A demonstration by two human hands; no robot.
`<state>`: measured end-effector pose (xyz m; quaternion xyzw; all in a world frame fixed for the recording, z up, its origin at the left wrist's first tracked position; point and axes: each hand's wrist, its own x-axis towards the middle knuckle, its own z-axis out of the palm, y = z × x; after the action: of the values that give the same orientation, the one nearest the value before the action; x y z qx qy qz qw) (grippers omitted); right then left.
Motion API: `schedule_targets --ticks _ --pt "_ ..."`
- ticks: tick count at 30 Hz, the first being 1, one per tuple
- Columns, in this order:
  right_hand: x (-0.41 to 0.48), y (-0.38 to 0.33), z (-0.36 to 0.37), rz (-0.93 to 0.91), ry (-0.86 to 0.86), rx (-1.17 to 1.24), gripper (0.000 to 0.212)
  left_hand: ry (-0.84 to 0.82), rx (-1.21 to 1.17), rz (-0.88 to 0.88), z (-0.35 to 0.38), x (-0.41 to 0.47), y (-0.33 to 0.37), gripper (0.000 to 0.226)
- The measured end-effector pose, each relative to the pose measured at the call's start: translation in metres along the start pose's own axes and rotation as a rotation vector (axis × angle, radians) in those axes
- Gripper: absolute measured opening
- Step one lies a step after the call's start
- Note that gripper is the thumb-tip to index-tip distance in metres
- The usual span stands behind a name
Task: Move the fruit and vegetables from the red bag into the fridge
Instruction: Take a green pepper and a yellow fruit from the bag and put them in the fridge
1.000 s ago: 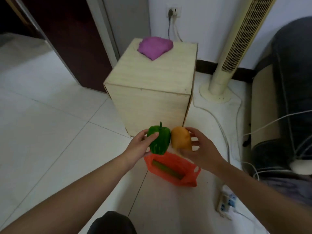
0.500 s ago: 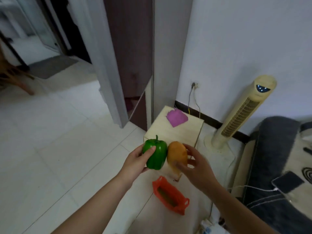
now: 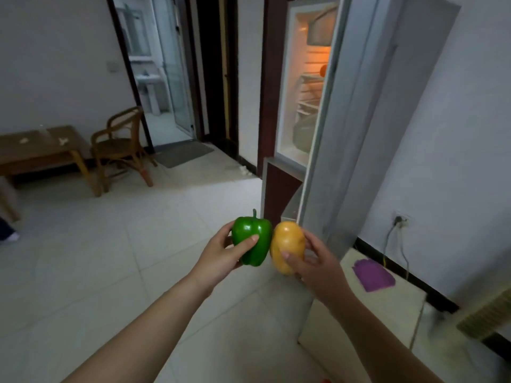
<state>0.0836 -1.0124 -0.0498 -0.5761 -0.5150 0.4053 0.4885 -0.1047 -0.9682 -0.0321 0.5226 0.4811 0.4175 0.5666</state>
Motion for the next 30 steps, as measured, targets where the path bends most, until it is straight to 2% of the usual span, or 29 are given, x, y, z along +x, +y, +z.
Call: schedule_targets --ticks 5,9,14,19,24,30 --pt "0.046 -0.023 0.079 -0.013 -0.05 0.054 0.069 0.08 0.014 0.029 -0.083 0.026 0.02 0.053" --pt "0.082 -0.03 0.114 -0.042 -0.066 0.003 0.085 0.131 0.037 0.066 -0.12 0.057 0.021 0.057" --pt "0.139 -0.027 0.128 -0.107 -0.037 -0.068 0.072 0.139 0.075 0.073 -0.139 0.116 0.022 0.061" --pt "0.21 -0.019 0.132 -0.158 0.076 -0.2 0.072 0.084 0.129 0.053 -0.142 0.206 0.023 0.06" --pt "0.298 -0.015 0.126 -0.132 0.174 -0.189 0.076 0.057 0.171 0.044 -0.133 0.306 0.037 0.062" --pt "0.392 -0.023 0.117 -0.123 0.289 -0.157 0.079 0.01 0.204 0.115 -0.118 0.413 0.068 0.063"
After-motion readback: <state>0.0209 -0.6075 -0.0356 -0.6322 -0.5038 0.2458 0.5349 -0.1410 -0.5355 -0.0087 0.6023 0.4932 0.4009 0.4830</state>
